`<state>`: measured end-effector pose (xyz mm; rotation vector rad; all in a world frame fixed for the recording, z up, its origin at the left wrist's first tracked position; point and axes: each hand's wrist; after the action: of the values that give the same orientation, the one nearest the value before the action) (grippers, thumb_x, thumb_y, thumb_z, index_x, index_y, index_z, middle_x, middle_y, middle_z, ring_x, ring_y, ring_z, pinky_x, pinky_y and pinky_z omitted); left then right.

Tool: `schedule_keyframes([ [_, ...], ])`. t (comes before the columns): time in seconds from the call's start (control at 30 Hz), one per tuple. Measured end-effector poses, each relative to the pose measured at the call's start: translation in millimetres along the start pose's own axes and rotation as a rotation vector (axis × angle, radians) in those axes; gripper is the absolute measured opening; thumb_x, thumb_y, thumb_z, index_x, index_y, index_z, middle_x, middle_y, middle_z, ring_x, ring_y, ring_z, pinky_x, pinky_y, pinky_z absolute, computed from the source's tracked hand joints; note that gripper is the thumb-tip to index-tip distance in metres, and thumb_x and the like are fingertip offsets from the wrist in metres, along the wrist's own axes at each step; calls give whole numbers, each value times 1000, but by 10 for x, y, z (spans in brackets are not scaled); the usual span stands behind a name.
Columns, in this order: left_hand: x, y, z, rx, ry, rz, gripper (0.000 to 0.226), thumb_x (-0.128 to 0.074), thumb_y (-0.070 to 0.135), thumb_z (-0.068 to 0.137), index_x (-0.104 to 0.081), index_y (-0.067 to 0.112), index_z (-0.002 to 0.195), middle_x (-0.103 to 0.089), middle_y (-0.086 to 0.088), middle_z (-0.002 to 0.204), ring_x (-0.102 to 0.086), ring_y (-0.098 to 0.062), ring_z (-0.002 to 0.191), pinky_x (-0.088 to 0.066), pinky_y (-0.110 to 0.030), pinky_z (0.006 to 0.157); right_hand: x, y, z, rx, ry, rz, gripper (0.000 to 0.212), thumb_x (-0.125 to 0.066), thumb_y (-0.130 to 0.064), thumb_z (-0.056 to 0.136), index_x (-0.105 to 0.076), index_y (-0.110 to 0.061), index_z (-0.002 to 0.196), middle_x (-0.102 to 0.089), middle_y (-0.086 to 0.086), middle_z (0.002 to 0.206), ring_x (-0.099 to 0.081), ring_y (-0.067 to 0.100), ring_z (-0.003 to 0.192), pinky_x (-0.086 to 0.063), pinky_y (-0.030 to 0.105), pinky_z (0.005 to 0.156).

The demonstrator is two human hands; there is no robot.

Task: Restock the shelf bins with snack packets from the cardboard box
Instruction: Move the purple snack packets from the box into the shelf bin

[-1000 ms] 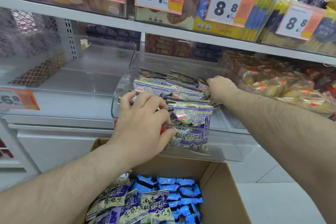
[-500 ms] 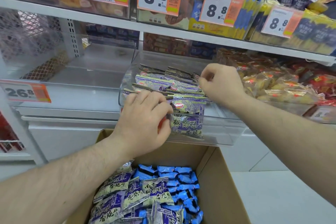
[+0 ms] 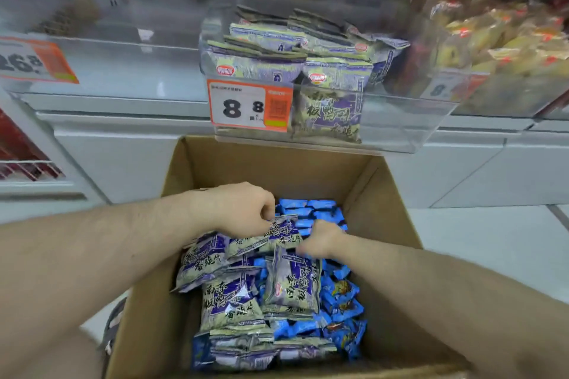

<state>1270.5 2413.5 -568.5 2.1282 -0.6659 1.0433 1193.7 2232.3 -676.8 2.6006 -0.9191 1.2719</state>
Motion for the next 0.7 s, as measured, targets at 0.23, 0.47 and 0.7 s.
schedule_keyframes([
  [0.23, -64, -181, -6, 78, -91, -35, 18, -59, 32, 89, -62, 26, 106, -55, 21, 86, -59, -12, 91, -50, -28, 83, -569, 115, 54, -32, -228, 4, 112, -88, -52, 60, -33, -4, 144, -47, 14, 143, -50, 31, 126, -46, 39, 102],
  [0.47, -194, -262, -39, 192, -253, -124, 22, -59, 31, 90, -61, 18, 108, -65, 2, 95, -55, -15, 76, -49, -30, 73, -449, 125, -316, -83, -153, 374, 105, -88, -42, 64, -29, -6, 144, -61, 12, 117, -63, 24, 95, -52, 33, 75],
  [0.7, -334, -7, -59, 564, -75, -1275, 52, -59, 57, 87, -56, 21, 123, -50, -17, 138, -54, -37, 118, -43, -53, 96, -226, -272, -609, -106, -122, 1491, 56, -82, -31, 76, -56, -5, 119, -70, 12, 86, -61, 19, 59, -45, 27, 48],
])
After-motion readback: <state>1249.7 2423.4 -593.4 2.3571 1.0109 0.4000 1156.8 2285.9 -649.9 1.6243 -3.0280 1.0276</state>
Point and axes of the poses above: each hand's wrist, its own z-axis towards the middle knuckle, its own x-axis out of the back of the hand, y = z × x
